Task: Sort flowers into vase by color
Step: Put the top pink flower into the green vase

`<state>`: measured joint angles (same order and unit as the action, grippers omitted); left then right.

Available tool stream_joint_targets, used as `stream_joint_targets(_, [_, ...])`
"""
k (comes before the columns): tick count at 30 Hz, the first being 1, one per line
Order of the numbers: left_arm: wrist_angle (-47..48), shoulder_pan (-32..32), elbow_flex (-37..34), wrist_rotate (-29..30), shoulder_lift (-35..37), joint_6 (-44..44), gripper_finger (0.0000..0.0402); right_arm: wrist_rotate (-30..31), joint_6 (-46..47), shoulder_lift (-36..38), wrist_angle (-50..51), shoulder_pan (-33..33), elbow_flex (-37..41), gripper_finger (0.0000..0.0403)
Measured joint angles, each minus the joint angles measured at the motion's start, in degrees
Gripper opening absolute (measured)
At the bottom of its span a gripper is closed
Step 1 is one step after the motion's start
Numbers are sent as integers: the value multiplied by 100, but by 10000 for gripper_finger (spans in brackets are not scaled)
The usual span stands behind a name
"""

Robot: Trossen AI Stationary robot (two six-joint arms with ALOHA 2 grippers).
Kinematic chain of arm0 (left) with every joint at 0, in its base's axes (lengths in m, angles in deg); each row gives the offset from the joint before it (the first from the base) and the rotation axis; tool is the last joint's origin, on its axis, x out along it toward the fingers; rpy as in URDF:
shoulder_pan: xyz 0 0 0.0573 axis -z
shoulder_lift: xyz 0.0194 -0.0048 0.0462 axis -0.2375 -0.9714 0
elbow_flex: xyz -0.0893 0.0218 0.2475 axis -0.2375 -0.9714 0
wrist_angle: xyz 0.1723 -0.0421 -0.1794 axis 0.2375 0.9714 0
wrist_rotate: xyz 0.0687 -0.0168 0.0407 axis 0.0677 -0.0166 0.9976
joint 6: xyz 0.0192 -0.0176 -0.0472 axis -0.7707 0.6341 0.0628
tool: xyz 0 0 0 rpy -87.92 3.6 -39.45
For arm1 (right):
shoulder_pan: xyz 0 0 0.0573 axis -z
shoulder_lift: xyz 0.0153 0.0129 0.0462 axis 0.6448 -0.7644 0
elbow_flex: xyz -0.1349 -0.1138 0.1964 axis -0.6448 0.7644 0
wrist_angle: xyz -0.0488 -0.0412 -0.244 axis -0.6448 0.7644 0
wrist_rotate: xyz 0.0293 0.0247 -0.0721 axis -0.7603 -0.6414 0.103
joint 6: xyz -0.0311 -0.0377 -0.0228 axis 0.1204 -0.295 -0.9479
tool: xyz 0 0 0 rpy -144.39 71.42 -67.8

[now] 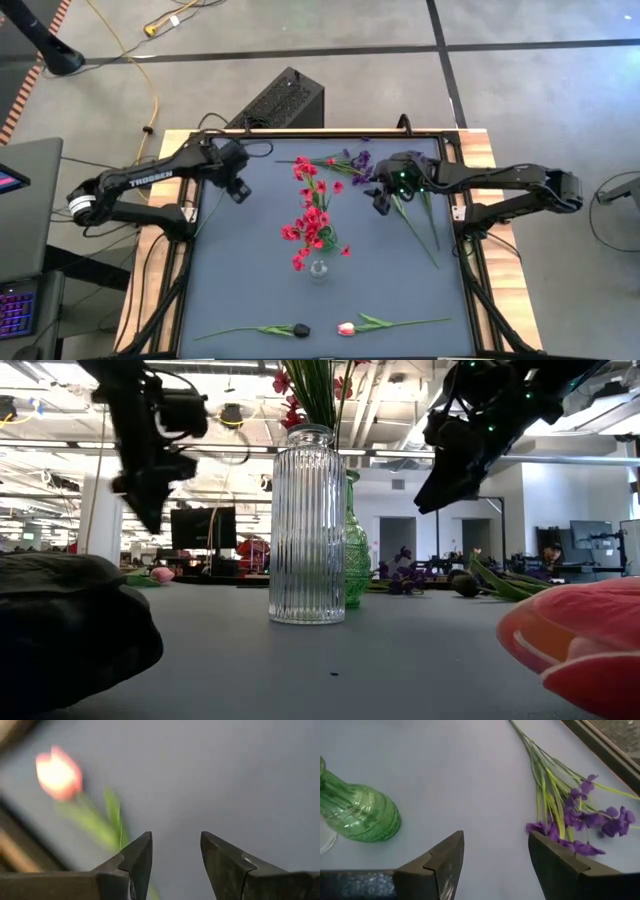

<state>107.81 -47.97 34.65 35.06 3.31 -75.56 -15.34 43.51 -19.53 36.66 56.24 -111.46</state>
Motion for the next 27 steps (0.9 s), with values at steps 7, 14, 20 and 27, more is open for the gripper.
stream_joint_targets(7, [123, -95, -538, 31, -77, 442, 157, 2, -257, -4, -71, -78, 0, 249])
stream_joint_targets(14, [56, -389, -532, 186, -323, 514, 157, -45, -293, -4, -12, -123, 0, 249])
stream_joint_targets(20, [54, -625, -532, 104, -854, 502, 157, -90, -338, -4, 54, -336, 0, 249])
stream_joint_targets(27, [52, -803, -532, 109, -1415, 472, 157, -90, -354, -4, 53, -452, 0, 249])
